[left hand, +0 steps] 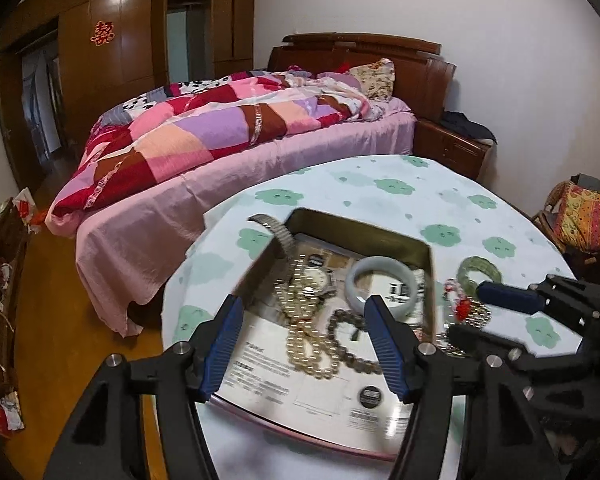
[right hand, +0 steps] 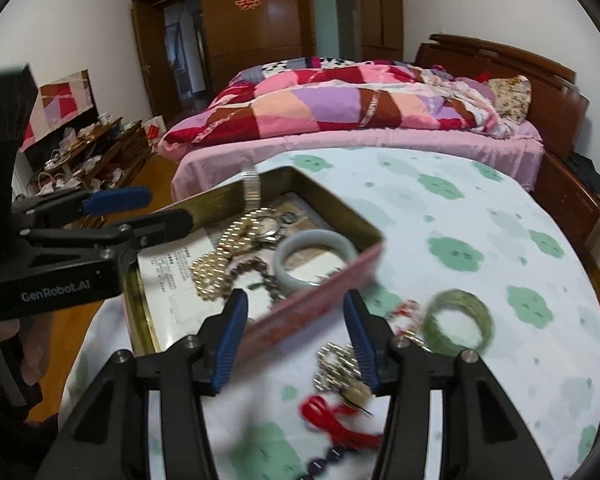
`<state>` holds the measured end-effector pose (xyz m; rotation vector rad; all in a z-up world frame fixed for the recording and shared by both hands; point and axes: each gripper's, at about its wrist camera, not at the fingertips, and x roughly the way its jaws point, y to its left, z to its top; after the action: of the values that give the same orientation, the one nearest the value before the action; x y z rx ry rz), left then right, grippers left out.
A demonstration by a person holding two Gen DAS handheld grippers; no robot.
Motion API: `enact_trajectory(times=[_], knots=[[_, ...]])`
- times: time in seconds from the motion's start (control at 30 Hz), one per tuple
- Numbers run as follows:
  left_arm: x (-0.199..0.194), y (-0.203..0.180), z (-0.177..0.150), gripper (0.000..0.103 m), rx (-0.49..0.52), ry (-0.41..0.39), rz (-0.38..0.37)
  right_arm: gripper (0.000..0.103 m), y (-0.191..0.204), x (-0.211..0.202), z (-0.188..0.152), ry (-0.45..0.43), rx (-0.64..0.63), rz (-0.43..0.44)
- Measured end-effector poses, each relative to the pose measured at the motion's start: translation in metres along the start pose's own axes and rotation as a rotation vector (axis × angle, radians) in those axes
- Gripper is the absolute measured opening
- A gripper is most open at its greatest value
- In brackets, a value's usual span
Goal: Organize jewelry
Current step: 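Open the left tool over the tin while the right tool releases the bracelet into it, then grasp the purple bead bracelet with the left tool and lift it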
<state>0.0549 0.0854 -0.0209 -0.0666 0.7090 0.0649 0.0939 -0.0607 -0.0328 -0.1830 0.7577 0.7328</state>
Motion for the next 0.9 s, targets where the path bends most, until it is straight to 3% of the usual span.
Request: enact_trajectory(times=[0.43,0.9], knots=[[-0.011,-0.044,-0.012,0.063,0.078,0.011,-0.037,0.053,-0.066,-0.049,-0.051,0.018,0.157,-0.133],[-0.029,-0.104,-0.04,0.063,0.175,0.039,-0.129,0.053,-0.059,-0.058,-0.096,0.105,0.136,-0.143]])
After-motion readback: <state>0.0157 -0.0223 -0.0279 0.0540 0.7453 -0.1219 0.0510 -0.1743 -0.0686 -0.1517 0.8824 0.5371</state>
